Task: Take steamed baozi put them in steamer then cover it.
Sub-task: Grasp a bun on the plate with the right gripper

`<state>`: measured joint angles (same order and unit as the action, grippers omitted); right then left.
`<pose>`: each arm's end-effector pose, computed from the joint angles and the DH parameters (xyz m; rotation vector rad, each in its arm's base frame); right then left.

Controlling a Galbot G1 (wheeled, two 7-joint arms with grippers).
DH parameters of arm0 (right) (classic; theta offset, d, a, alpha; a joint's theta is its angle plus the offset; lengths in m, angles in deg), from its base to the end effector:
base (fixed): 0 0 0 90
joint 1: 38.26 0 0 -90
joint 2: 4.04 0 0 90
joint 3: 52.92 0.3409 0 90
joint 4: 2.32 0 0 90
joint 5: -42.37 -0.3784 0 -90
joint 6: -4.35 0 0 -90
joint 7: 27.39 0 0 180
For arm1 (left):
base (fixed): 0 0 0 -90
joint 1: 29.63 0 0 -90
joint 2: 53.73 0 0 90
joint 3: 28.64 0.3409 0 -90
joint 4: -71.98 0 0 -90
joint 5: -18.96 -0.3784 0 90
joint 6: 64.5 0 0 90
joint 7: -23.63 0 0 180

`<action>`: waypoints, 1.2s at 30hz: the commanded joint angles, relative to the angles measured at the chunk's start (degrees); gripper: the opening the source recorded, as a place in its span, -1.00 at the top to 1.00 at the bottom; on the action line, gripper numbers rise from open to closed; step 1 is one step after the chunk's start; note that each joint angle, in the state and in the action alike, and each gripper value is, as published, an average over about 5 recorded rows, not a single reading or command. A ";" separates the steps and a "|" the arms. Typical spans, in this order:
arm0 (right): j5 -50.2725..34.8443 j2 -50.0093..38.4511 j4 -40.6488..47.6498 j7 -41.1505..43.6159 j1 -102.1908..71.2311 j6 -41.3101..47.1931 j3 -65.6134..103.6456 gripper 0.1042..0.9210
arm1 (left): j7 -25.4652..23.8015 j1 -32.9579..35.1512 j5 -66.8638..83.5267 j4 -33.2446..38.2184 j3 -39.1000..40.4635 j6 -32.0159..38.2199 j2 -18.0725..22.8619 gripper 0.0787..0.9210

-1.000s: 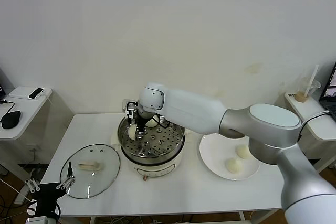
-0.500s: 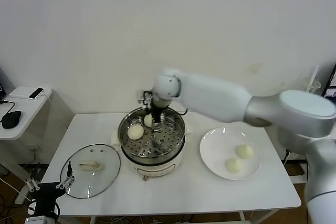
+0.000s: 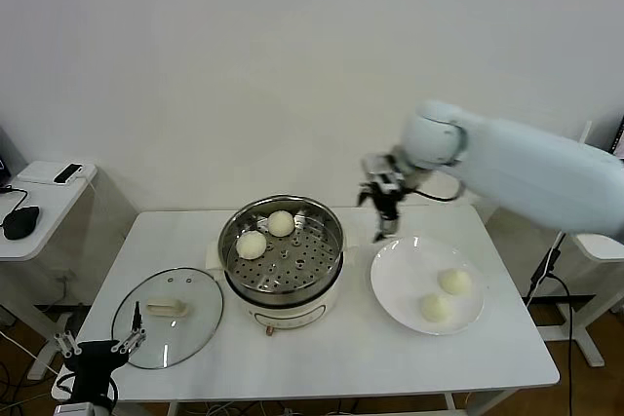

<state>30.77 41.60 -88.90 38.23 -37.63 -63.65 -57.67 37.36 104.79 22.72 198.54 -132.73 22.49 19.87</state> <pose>0.5234 0.0150 -0.0255 1.4573 -1.3852 1.5413 0.1476 0.1036 -0.2705 0.3755 -2.9642 -0.4914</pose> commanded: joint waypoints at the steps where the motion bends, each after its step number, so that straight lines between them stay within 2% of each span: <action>1: 12.19 -21.61 -8.39 2.15 -12.41 -5.41 6.17 -0.76 | -0.12 -0.07 -0.45 0.05 0.42 -0.05 0.43 -0.77; 15: 19.13 -20.14 -4.59 -0.08 -36.67 -5.89 20.76 -0.76 | -0.24 0.67 -0.87 -0.17 -0.09 -0.06 0.75 -0.77; 36: 21.44 -8.47 6.39 -3.20 -41.52 -5.54 25.82 -0.76 | -1.12 0.75 -0.36 -0.44 -0.27 0.11 1.08 -0.77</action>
<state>50.46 28.05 -88.23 35.84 -75.28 -68.86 -35.17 36.43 105.55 22.18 198.25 -132.92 22.56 20.97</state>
